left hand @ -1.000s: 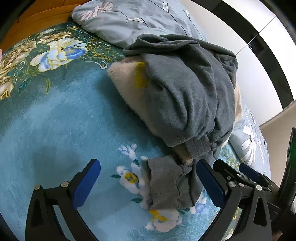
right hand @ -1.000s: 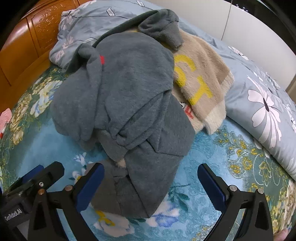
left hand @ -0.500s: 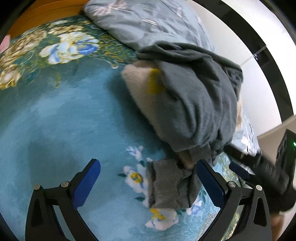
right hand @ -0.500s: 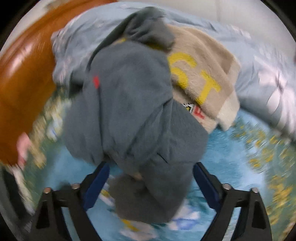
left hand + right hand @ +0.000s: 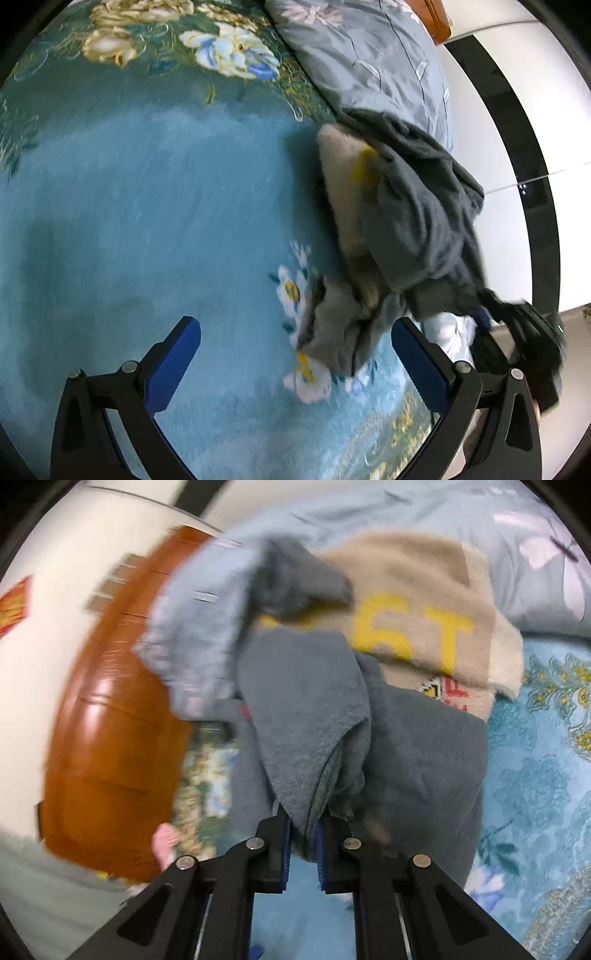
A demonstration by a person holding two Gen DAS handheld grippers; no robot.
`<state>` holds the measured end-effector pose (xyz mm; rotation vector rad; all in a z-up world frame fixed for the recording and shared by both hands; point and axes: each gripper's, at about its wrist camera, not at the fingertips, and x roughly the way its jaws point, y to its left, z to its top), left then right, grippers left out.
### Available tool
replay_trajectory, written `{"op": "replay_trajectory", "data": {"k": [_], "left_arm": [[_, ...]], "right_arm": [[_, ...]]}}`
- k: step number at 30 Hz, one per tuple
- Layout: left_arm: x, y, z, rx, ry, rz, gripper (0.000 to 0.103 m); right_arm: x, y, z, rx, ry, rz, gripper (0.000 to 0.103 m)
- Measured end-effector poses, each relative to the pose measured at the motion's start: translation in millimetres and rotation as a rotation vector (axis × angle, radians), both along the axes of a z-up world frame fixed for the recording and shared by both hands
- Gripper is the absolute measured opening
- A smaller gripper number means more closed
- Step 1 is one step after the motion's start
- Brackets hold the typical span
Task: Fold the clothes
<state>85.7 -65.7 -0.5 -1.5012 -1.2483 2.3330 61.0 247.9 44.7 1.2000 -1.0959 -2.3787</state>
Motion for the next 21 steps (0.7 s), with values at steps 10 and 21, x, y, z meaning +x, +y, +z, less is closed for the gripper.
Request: {"op": "replay_trajectory", "data": {"k": [10,21], "left_arm": [[53.1,18.4,36.5,-0.030,0.052,-0.090,0.103],[110.3,-13.8,82.0,-0.113,0.115,-0.033,0.103]], "right_arm": [[200.2,30.3,43.3,0.027,-0.083,0.047,0.011],[269.4,-69.5,-22.6,-0.206,-0.214,0.293,0.011]]}}
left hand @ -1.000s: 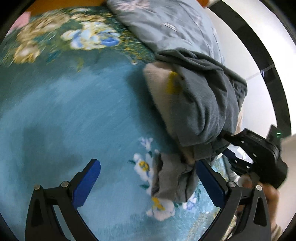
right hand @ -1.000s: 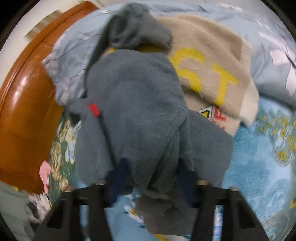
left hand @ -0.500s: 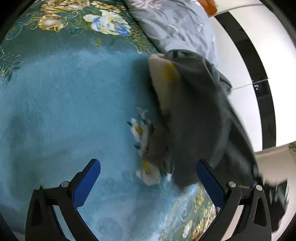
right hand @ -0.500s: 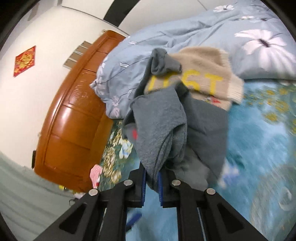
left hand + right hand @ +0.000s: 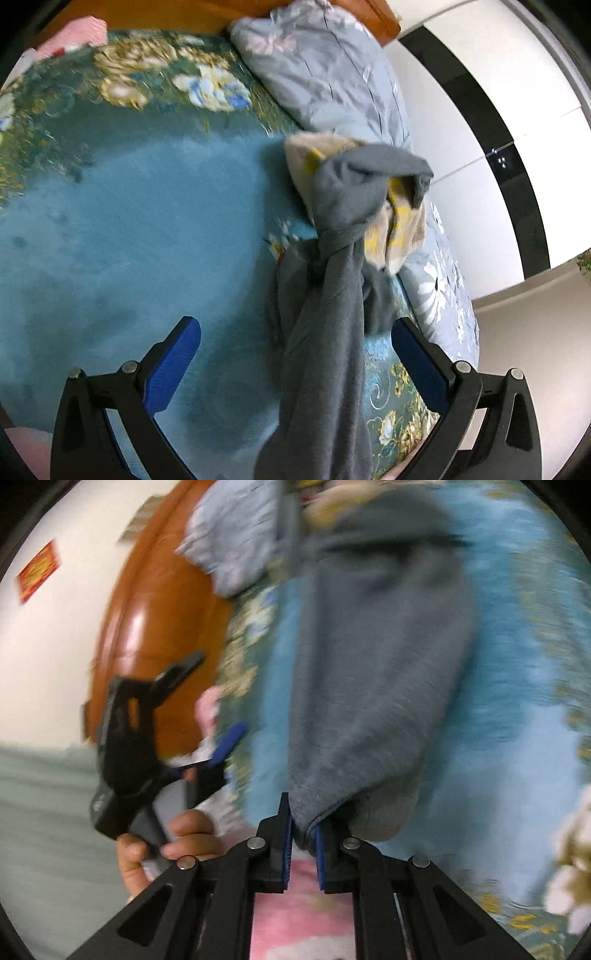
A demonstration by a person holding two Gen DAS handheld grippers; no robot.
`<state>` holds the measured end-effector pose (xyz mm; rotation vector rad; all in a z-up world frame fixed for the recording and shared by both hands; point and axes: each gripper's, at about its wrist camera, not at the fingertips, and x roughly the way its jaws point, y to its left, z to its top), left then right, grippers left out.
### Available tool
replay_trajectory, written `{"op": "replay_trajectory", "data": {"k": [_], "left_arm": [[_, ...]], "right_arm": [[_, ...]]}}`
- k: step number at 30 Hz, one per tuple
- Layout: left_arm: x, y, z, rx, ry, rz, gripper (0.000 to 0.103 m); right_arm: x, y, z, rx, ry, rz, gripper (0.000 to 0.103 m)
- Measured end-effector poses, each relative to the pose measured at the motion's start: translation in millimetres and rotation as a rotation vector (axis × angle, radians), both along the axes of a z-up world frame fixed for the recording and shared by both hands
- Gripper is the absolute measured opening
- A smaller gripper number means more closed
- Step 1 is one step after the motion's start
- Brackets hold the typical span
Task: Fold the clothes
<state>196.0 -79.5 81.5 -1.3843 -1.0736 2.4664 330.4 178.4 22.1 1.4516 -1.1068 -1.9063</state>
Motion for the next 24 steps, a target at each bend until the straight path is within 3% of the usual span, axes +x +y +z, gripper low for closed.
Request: {"op": "replay_trajectory", "data": {"k": [2,9,11,12,16,19,21,22,24], "left_arm": [[4.9,-12.9,3.3,-0.003,0.000,0.034,0.103],[22.4,-70.6,3.2,-0.091,-0.030,0.121,0.103],[31.0,-89.1,1.4,-0.084,-0.048,0.152,0.103],[34.7,-97.4,1.5,-0.079,-0.055,0.168,0.103],[45.3,-119.0,11.2,-0.071,-0.036,0.210,0.103],[42.9,-122.3,11.4,-0.091,-0.045,0.198,0.103],[37.4,-121.9,3.6,-0.105,-0.082,0.190,0.103],[34.7,-120.9,-2.5,-0.102,-0.108,0.193,0.103],[30.1,-119.0,-18.0,-0.076,-0.151,0.194,0.103]], "right_arm": [[-1.1,-8.8,1.6,0.046,0.045,0.058,0.011],[-22.3,-3.0,-43.8,0.048,-0.093,0.103,0.011],[-46.6,-13.6,-26.8,0.011,-0.085,0.123,0.011],[-60.4,-19.5,-12.9,-0.014,-0.066,0.132,0.011],[-130.9,-80.3,53.2,-0.179,0.184,0.080,0.011],[-164.7,-107.5,80.9,-0.225,0.303,0.009,0.011],[-178.9,-142.3,79.1,-0.002,0.316,0.057,0.015],[-183.3,-157.9,66.9,0.100,0.280,0.119,0.015],[-185.0,-179.8,28.5,0.172,0.166,0.226,0.017]]}}
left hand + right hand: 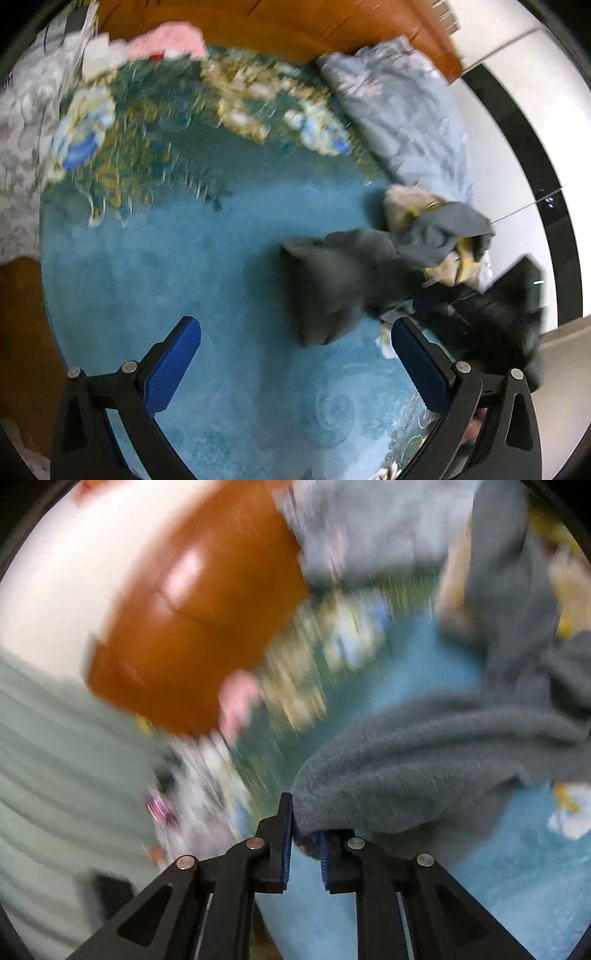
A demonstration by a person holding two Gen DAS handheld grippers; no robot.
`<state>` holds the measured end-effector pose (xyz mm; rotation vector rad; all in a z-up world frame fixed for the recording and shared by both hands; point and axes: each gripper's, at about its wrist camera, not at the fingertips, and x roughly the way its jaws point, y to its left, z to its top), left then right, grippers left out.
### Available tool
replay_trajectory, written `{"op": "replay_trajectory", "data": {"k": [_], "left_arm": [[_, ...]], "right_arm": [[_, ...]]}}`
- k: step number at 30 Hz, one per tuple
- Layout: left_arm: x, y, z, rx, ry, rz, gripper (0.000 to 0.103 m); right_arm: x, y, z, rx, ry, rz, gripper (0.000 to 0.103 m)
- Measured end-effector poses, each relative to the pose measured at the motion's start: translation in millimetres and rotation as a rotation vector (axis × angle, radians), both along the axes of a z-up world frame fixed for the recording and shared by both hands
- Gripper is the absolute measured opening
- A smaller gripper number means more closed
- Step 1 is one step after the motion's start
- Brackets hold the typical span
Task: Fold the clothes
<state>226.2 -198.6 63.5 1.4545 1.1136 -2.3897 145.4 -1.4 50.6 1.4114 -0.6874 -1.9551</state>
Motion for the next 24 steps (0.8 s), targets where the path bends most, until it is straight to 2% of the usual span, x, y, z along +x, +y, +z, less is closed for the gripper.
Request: {"op": "replay_trajectory", "data": {"k": [2,3,4,6,8,10,12,13,17,18,19,21,23,24], "left_arm": [[-5.1,4.1,-13.6,0.011,-0.032,-0.005,0.103],[-7.8,6.3,-20.3,0.016,-0.048,-0.008,0.103],[-11.1,9.2,-26.7,0.022,-0.064,-0.010,0.103],[-18.7,14.8,-39.0,0.049,-0.093,-0.007,0.103],[-26.7,22.9,-51.8,0.096,-0.127,0.007,0.103],[-34.8,31.2,-66.1,0.148,-0.163,0.023,0.102],[-41.7,37.9,-81.7,0.211,-0.196,0.047,0.102],[-44.0,39.9,-88.7,0.248,-0.207,0.064,0.102],[-47.9,44.8,-110.0,0.381,-0.218,0.154,0.102],[-48.0,45.6,-114.6,0.415,-0.214,0.183,0.102],[-48.1,46.4,-119.1,0.449,-0.211,0.212,0.098],[-47.8,44.8,-124.9,0.487,-0.210,0.271,0.084],[-47.7,44.4,-130.9,0.514,-0.224,0.309,0.056],[-47.7,45.7,-134.9,0.535,-0.232,0.328,0.048]], "right_arm": [[6.8,0.4,-27.4,0.005,-0.063,0.005,0.031],[12.2,6.5,-36.9,-0.012,-0.078,-0.013,0.055],[17.3,13.0,-44.7,-0.035,-0.092,-0.027,0.073],[25.6,32.2,-47.8,-0.116,-0.113,-0.030,0.074],[36.6,75.5,-39.0,-0.104,-0.084,-0.057,0.074],[39.8,134.2,-35.4,-0.030,-0.030,-0.191,0.074],[34.0,183.4,-44.0,0.054,-0.024,-0.371,0.074],[27.8,207.1,-50.3,0.089,-0.046,-0.454,0.074],[-3.6,259.5,-76.0,0.024,-0.154,-0.585,0.074],[-9.9,263.5,-85.7,-0.026,-0.202,-0.618,0.074],[-15.6,267.1,-94.6,-0.077,-0.245,-0.649,0.074],[-22.9,270.8,-107.5,-0.187,-0.294,-0.706,0.074],[-26.5,275.1,-116.7,-0.217,-0.322,-0.818,0.069],[-26.5,276.5,-120.8,-0.222,-0.348,-0.864,0.050]]}}
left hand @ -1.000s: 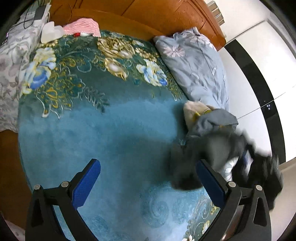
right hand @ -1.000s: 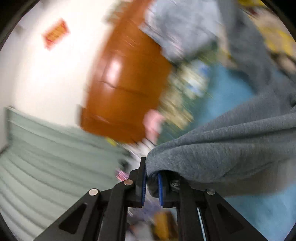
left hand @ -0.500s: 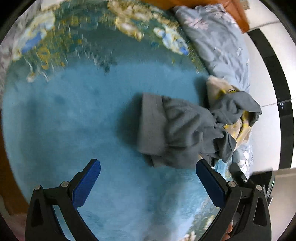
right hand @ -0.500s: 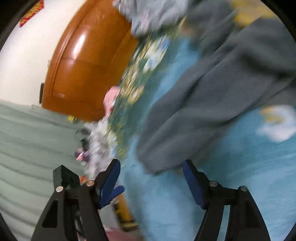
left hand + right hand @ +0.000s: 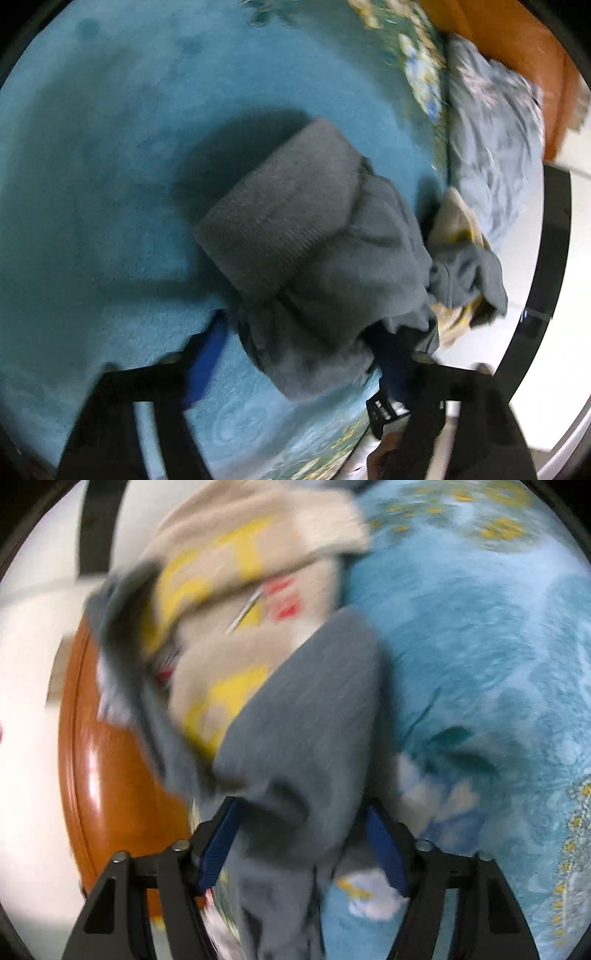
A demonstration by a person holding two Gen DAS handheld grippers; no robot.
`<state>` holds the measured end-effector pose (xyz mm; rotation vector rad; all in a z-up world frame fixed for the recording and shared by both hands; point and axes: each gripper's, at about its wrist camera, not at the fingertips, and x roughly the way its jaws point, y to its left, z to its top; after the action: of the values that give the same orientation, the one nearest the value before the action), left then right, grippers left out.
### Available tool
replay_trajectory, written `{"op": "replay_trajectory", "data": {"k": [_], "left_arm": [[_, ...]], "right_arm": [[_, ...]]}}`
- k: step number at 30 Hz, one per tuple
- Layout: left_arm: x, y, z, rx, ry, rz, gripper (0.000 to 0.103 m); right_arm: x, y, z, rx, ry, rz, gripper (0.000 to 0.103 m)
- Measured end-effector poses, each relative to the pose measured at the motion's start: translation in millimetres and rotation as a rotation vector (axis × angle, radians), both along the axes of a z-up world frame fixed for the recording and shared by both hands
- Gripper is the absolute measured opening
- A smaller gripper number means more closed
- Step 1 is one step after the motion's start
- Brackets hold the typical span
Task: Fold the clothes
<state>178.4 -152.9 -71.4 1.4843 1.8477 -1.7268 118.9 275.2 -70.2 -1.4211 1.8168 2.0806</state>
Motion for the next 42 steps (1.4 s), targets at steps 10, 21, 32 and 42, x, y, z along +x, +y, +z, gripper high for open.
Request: {"op": "replay_trajectory", "data": {"k": [10,21,32,42], "left_arm": [[-48.8,16.9,135.6,-0.459,0.354,-0.262,0.017],[-15.9,-43.8,123.0,-0.482,0.196,-0.139,0.017],[-32.0,-58.0,79.3,-0.633,0.066,-0.176,0.017],[-10.0,-79.1,47.3,-0.467,0.047,-0.083,0.017]], "right_arm": [[58.6,32.1,139.1,0.255,0.300,-0.037,0.004],[139.4,-16.0,170.8,0.411,0.299,0.303,0.006],[181.2,-12.3,53.6,0.243,-0.016,0.439,0.052],[169.9,126.7,10.9,0.242,-0.206,-0.035,0.054]]}}
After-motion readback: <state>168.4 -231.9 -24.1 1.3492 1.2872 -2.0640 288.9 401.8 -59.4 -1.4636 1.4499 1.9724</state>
